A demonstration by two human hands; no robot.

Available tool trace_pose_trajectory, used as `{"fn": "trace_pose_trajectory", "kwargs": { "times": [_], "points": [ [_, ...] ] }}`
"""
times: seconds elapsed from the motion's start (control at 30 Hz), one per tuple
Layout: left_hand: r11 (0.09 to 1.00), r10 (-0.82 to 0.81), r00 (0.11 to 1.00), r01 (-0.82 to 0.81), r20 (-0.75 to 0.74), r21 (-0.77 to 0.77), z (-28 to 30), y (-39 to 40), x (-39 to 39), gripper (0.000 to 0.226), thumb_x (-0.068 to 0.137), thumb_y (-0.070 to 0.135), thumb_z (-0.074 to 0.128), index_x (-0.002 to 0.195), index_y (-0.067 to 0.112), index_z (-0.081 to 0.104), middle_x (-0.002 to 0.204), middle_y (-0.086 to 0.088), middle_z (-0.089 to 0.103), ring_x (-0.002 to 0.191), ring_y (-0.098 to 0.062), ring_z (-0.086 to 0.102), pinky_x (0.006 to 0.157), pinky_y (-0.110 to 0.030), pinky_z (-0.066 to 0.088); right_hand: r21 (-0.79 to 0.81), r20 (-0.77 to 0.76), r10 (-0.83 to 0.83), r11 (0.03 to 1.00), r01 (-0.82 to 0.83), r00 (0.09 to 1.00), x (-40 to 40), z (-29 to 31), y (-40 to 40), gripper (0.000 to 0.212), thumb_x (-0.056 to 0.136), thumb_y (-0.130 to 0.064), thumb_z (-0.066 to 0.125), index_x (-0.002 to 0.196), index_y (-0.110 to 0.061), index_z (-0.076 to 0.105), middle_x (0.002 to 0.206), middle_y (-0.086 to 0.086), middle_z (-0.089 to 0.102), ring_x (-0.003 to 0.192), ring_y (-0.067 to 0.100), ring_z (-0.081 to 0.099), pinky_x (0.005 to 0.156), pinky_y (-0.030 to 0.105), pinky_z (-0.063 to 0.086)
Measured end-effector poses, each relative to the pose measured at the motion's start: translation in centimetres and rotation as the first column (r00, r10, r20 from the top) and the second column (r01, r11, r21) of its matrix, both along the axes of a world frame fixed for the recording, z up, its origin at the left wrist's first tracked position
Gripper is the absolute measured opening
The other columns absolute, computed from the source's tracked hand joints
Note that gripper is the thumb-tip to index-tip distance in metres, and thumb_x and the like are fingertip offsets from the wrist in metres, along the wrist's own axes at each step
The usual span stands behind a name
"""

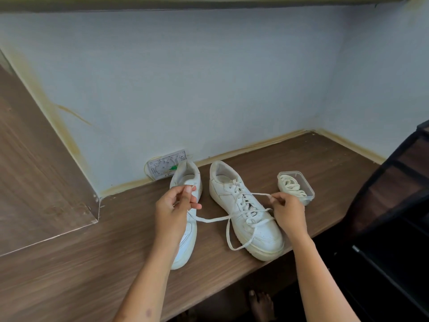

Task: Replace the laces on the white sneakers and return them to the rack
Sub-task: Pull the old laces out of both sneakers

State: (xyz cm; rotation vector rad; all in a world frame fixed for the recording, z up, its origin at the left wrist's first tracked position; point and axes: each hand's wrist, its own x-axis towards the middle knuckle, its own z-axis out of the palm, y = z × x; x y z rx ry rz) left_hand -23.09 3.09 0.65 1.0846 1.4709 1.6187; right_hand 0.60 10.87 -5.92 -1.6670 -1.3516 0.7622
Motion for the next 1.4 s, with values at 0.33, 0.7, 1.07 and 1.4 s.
{"fn": "trace_pose_trajectory", "kwargs": {
  "times": [0.33, 0.7, 1.07, 1.4],
  "points": [
    [0.993, -0.113, 0.945, 0.094, 0.306, 0.077, 1.0, -0.1, 1.1, 0.018, 0.096, 0.006, 0.053, 0.112, 0.010, 0.060, 0.094, -0.011, 0.069, 0.089, -0.018, 0.072, 0.084, -0.023, 0.055, 0.317, -0.613, 0.322, 0.937, -0.149, 0.722, -4.6, 6.4, -3.7, 0.021, 0.080, -0.002, 0.073, 0.099, -0.006, 0.066, 0.088, 0.015, 0.073, 0.085, 0.022, 0.070, 0.080, 0.027, 0.057],
    [0.983, -0.168, 0.962, 0.147, 0.216, 0.112, 1.3, -0.4, 2.4, 0.032, 0.083, 0.004, 0.071, 0.113, 0.014, 0.064, 0.088, -0.009, 0.076, 0.091, -0.013, 0.071, 0.078, -0.015, 0.052, 0.277, -0.677, 0.352, 0.935, -0.219, 0.646, -10.0, 5.2, -6.5, 0.016, 0.083, -0.007, 0.073, 0.098, -0.003, 0.073, 0.091, 0.010, 0.075, 0.090, 0.018, 0.071, 0.080, 0.022, 0.054],
    [0.976, -0.217, 0.959, 0.216, 0.184, 0.028, 2.5, -1.3, 2.4, 0.035, 0.075, 0.015, 0.078, 0.109, 0.018, 0.071, 0.104, 0.009, 0.074, 0.102, -0.001, 0.066, 0.075, -0.011, 0.050, 0.291, -0.765, 0.384, 0.922, -0.254, 0.517, -9.4, 6.3, -7.4, 0.017, 0.079, -0.012, 0.069, 0.095, -0.007, 0.073, 0.092, 0.014, 0.075, 0.092, 0.019, 0.071, 0.081, 0.024, 0.054],
    [0.779, -0.596, 0.803, 0.574, -0.014, -0.252, 4.4, -2.7, 1.8, 0.073, 0.079, 0.083, 0.036, 0.118, 0.030, 0.067, 0.104, 0.004, 0.066, 0.102, -0.014, 0.065, 0.108, -0.039, 0.037, 0.331, -0.683, 0.385, 0.921, -0.207, 0.620, -6.8, 12.1, -8.0, 0.017, 0.093, -0.010, 0.059, 0.106, -0.009, 0.070, 0.083, 0.004, 0.074, 0.084, 0.017, 0.072, 0.075, 0.030, 0.057]
  ]
}}
